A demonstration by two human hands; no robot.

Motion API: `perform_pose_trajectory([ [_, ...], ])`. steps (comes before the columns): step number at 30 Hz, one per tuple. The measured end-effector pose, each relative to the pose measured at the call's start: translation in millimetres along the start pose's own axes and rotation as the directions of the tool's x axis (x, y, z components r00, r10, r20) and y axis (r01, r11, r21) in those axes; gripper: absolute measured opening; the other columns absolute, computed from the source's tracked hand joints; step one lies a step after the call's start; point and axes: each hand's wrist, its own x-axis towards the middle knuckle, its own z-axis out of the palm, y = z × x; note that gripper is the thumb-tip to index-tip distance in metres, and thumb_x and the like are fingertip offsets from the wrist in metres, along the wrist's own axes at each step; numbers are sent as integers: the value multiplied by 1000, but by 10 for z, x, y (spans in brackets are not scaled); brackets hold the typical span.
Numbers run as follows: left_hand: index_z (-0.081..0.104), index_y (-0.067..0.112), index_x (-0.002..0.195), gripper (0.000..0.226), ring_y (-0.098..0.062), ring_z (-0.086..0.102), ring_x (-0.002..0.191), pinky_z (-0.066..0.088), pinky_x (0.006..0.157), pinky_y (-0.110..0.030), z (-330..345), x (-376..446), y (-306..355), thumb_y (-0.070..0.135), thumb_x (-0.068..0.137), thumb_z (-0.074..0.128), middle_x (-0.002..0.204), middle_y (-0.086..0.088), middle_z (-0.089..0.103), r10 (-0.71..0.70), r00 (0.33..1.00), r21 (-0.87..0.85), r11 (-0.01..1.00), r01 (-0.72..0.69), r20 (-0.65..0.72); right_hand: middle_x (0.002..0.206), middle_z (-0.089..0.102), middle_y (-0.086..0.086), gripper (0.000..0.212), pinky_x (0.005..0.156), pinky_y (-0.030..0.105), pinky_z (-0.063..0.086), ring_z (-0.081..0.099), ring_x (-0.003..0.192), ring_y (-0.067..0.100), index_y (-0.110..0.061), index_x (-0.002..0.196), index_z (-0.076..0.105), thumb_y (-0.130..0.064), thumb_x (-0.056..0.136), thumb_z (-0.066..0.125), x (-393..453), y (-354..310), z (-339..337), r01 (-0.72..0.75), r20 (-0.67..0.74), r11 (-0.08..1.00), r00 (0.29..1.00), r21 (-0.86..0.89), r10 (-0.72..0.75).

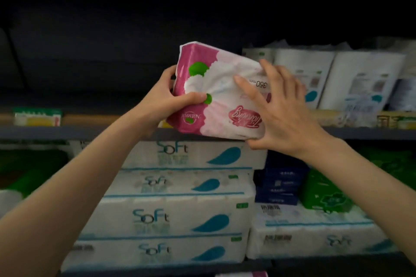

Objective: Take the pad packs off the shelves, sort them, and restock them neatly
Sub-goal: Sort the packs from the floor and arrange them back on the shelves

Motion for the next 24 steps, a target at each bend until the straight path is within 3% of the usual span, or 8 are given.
perform_pose_trajectory([
  [4,30,34,140,95,-14,64,97,57,66,-25,-285,242,96,37,59,80,121,4,54,62,998,44,997,-62,-13,145,12,19,123,97,58,30,19,128,42,-27,144,20,-52,42,83,439,57,61,63,-105,993,992,-96,-73],
  [9,23,30,145,99,-12,55,111,54,80,-26,-262,648,92,39,60,73,135,5,47,178,984,90,980,-178,3,145,13,19,123,97,57,30,21,128,43,-28,143,23,-50,40,87,709,264,122,29,-154,979,986,-199,-61],
  [16,24,26,145,74,-16,45,126,40,90,-27,-223,986,-104,18,85,66,144,3,39,213,975,339,923,-181,-59,144,15,21,124,96,57,34,22,126,44,-28,142,24,-54,39,87,1202,582,411,-29,-174,957,985,-287,-22],
  [21,29,23,143,64,-16,49,121,42,88,-27,-298,1164,-122,20,88,62,139,1,45,234,962,326,928,-178,-139,142,21,23,120,92,60,37,25,122,44,-28,141,28,-64,39,80,1479,725,547,17,-153,975,987,-223,-52],
  [24,23,29,145,76,-8,46,114,42,84,-21,-265,1154,-63,25,83,67,130,9,43,185,978,234,959,-159,-95,138,29,28,116,90,59,37,27,119,44,-24,139,31,-64,40,79,1486,745,499,37,-218,979,973,-202,-81],
])
